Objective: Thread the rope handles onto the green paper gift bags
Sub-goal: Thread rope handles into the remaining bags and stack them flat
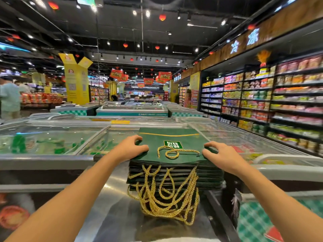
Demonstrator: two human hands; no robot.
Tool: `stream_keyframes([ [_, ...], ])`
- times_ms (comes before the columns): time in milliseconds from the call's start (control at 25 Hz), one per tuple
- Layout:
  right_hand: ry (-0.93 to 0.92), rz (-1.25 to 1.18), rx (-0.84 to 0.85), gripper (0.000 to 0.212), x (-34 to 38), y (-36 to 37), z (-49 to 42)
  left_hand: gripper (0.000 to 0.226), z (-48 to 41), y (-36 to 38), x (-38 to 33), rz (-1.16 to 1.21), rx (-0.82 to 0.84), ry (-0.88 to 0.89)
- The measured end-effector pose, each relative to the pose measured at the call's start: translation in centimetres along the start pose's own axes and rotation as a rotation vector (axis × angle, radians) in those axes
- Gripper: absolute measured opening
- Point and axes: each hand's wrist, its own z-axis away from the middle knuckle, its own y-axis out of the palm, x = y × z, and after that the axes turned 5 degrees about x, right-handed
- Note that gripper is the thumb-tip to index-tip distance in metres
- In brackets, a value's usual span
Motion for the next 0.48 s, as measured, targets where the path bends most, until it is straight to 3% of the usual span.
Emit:
stream_keyframes([
  [280, 0.054, 0.089, 0.029, 0.041, -0.5, 1.1, -1.9, 0.06, -1.5, -0.4, 1.0, -0.144, 0.049, -0.072],
  [400, -0.047, 0.07, -0.009, 0.042, 1.4, 0.1, -3.3, 0.057, -1.9, -1.7, -1.2, -0.218, -0.077, 0.035],
  [480, -0.107, 0.058, 0.049, 0.052, 3.5, -0.1, -4.8, 0.056, -2.5, -1.8, -3.4, -0.258, -0.059, 0.13],
])
